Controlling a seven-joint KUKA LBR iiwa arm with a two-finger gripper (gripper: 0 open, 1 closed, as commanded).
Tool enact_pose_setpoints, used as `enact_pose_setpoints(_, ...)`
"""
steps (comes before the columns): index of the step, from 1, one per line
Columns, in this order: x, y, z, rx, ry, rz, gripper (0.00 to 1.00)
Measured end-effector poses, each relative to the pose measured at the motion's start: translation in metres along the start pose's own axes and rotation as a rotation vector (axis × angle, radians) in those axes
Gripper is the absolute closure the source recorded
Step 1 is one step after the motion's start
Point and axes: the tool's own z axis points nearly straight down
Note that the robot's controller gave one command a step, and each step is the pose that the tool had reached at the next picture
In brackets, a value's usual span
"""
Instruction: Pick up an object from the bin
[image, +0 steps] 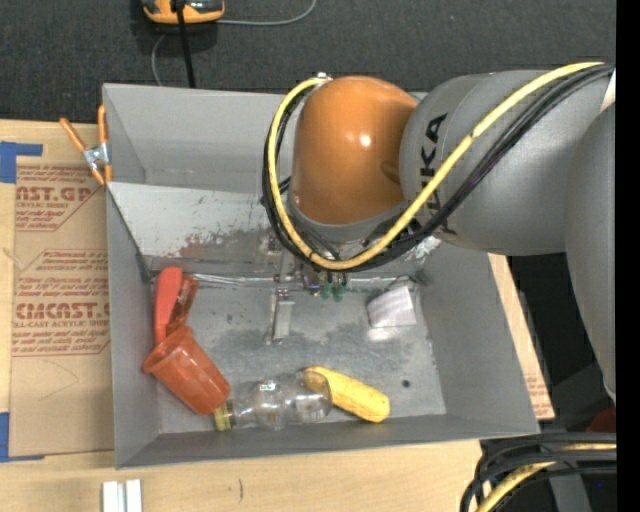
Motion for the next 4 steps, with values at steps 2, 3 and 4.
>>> enact_pose_setpoints(2, 0.025, -0.007, 0.040, -0.003, -0.011, 0.001, 0.00)
enact_pose_setpoints(3, 0.031, -0.016, 0.091, -0.003, -0.009, -0.010, 0.00)
enact_pose_setpoints(4, 0.038, -0.027, 0.112, -0.005, -0.013, -0.025, 0.00)
